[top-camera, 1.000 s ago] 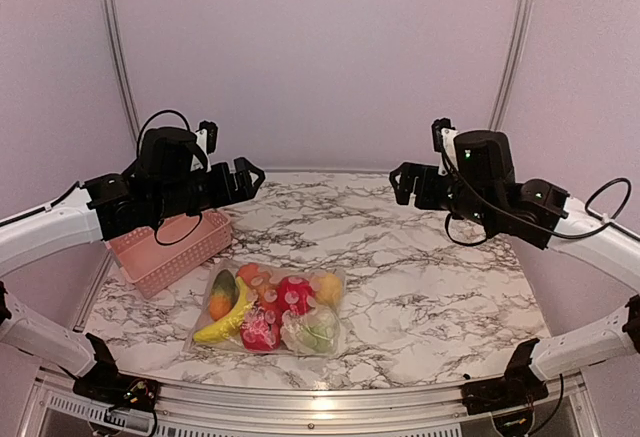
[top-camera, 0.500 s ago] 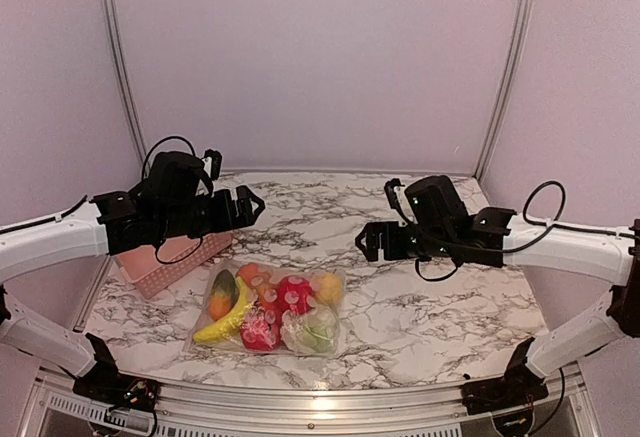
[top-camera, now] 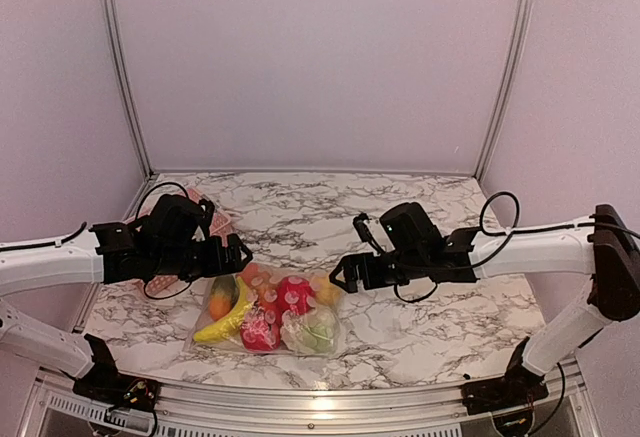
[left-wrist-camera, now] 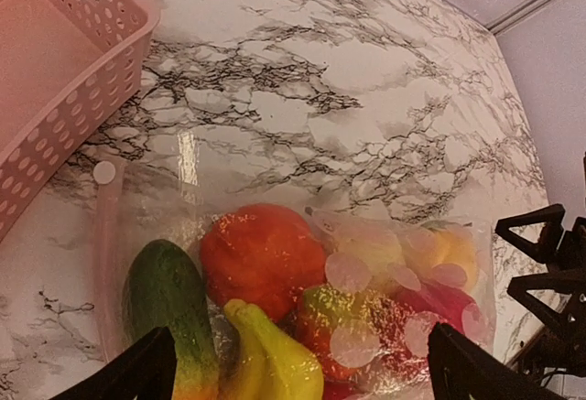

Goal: Open the zip-top bag and remove the fake food
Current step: Adjust the zipper food storage bag at the center of the board.

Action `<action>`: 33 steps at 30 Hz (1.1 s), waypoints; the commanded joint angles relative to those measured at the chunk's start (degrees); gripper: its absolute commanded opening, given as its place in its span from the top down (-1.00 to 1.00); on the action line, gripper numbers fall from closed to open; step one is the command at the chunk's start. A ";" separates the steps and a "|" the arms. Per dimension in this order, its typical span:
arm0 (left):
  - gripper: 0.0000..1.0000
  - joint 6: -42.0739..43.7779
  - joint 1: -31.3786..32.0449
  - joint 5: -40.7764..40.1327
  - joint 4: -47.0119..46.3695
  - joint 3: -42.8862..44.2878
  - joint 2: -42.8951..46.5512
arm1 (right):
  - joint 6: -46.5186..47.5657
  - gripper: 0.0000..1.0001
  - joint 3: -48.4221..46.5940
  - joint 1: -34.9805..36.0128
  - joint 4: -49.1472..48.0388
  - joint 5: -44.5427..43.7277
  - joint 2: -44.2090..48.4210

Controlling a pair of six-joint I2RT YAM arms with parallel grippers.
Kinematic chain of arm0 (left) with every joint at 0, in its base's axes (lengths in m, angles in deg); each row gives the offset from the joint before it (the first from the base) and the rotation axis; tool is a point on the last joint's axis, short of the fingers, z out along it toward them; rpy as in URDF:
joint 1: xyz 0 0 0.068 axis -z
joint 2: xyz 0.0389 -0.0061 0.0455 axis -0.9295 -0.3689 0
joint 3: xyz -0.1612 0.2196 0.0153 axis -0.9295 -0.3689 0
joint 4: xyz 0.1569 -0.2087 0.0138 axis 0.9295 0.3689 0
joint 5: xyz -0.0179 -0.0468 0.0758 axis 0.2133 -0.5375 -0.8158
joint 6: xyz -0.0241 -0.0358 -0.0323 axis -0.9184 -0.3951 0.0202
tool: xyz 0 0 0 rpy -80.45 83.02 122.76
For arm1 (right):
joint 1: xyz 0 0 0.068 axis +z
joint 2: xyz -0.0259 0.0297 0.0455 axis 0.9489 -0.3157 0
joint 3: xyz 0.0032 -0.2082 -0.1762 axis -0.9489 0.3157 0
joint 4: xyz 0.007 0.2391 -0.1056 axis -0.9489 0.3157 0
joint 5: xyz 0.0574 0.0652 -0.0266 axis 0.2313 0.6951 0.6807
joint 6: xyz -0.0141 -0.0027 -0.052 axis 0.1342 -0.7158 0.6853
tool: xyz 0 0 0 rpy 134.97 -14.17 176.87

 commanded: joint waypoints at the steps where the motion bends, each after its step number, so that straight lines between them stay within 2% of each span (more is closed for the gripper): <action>1: -0.98 -4.26 0.16 -4.95 7.74 -3.30 4.39 | -1.03 -0.97 0.47 3.01 -3.96 3.15 -0.86; 7: -0.98 -6.70 0.21 -4.36 6.22 -9.71 6.62 | -2.21 -0.97 1.67 3.97 -5.96 3.33 -2.64; 17: -0.98 -11.00 2.17 5.28 -10.02 -14.19 0.86 | -2.73 -0.97 -1.19 2.78 -6.00 1.39 -6.02; 24: -0.98 -13.49 4.41 7.19 -15.74 -11.42 -6.05 | -1.88 -0.97 -3.51 -4.10 -6.21 2.95 -7.19; 33: -0.98 -14.57 9.41 9.52 -21.97 -0.10 -18.45 | 5.02 -0.97 -12.95 -11.60 4.10 2.20 -7.84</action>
